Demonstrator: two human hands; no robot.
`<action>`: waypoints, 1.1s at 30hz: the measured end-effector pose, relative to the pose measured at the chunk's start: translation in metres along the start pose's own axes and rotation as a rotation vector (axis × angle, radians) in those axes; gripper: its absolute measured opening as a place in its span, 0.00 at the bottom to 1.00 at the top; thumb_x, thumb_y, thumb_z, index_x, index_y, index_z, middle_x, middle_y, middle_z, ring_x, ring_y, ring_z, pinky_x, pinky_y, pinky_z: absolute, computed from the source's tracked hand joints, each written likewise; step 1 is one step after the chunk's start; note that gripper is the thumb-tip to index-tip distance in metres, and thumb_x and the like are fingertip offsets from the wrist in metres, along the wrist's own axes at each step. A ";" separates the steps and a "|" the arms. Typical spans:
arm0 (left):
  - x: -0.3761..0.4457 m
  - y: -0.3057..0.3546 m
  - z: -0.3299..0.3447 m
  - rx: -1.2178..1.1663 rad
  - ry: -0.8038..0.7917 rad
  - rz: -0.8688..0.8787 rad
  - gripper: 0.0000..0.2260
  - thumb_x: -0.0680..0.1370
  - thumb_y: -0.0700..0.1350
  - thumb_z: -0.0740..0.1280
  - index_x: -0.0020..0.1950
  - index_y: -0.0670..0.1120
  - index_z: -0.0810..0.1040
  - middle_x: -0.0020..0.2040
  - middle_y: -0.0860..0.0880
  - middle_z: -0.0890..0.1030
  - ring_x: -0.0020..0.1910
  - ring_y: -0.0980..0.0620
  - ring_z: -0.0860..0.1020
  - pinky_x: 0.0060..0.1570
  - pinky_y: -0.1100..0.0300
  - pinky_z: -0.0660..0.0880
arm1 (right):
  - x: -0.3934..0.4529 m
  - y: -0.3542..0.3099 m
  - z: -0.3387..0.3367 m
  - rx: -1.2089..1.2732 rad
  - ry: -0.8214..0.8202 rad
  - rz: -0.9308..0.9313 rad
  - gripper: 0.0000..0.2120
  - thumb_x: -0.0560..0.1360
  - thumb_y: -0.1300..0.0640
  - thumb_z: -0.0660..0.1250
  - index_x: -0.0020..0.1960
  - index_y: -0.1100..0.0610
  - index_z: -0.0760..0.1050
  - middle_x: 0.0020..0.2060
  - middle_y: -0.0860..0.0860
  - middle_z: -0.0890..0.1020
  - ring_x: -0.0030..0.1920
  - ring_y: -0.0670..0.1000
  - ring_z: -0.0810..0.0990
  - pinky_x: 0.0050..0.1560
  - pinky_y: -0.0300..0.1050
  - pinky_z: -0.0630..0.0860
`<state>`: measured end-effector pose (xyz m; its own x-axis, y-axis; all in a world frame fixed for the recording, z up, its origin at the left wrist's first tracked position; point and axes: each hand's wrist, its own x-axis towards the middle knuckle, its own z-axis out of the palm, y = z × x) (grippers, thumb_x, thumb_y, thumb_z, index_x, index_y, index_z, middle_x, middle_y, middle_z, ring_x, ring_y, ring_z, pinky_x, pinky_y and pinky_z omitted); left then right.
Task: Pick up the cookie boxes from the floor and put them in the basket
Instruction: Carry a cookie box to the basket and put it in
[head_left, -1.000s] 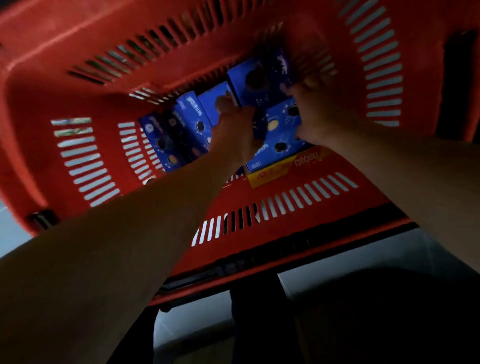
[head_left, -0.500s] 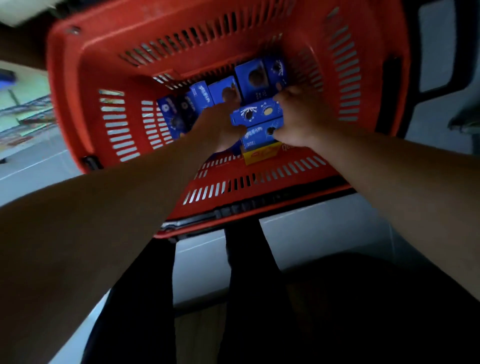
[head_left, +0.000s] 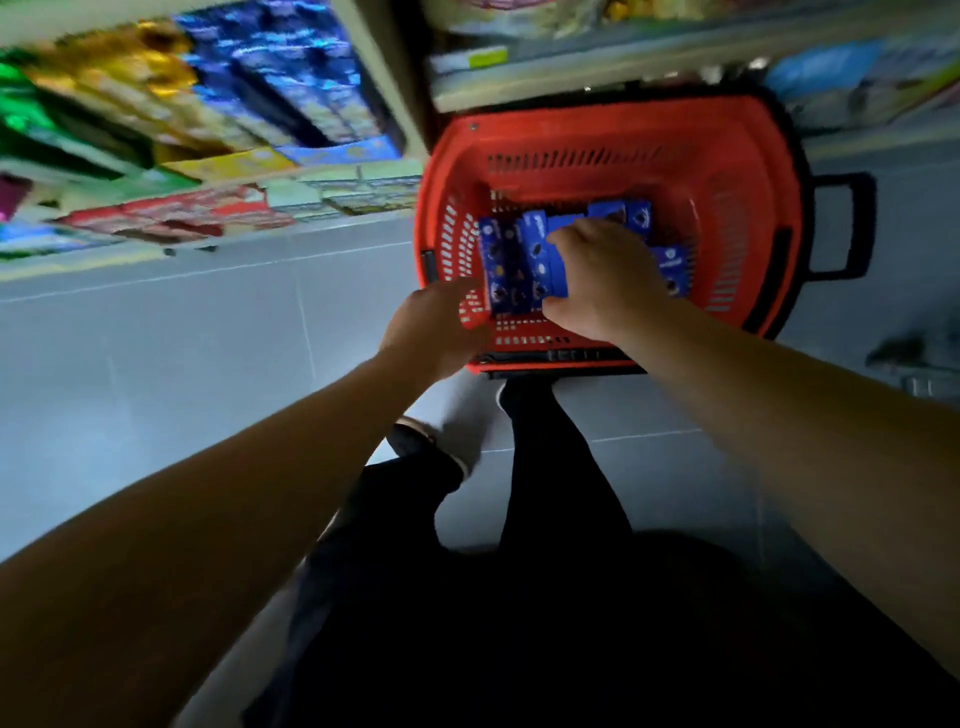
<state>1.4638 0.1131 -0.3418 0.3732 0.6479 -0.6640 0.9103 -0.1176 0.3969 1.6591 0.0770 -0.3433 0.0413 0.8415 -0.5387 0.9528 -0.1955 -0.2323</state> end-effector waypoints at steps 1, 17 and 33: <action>-0.014 -0.010 -0.007 -0.008 0.019 0.001 0.22 0.74 0.56 0.67 0.67 0.53 0.73 0.64 0.47 0.78 0.60 0.43 0.77 0.57 0.52 0.74 | -0.005 -0.017 -0.004 -0.024 -0.001 -0.020 0.33 0.69 0.46 0.72 0.69 0.58 0.69 0.64 0.57 0.74 0.66 0.61 0.71 0.65 0.57 0.69; -0.244 -0.269 -0.091 -0.134 0.347 -0.176 0.31 0.76 0.54 0.68 0.76 0.48 0.62 0.75 0.46 0.67 0.71 0.44 0.68 0.67 0.52 0.67 | -0.052 -0.364 -0.010 -0.416 -0.101 -0.434 0.34 0.71 0.43 0.69 0.72 0.55 0.64 0.68 0.54 0.69 0.69 0.58 0.67 0.68 0.52 0.66; -0.323 -0.456 -0.124 -0.595 0.685 -0.700 0.29 0.76 0.54 0.67 0.76 0.48 0.64 0.74 0.47 0.68 0.71 0.45 0.68 0.67 0.52 0.67 | 0.010 -0.650 0.018 -0.684 -0.213 -0.907 0.34 0.71 0.46 0.68 0.73 0.54 0.63 0.69 0.52 0.68 0.69 0.57 0.66 0.67 0.53 0.68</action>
<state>0.9057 0.0507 -0.2295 -0.5239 0.7263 -0.4450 0.5830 0.6867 0.4343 1.0347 0.2030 -0.2123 -0.7309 0.4184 -0.5392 0.5731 0.8053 -0.1519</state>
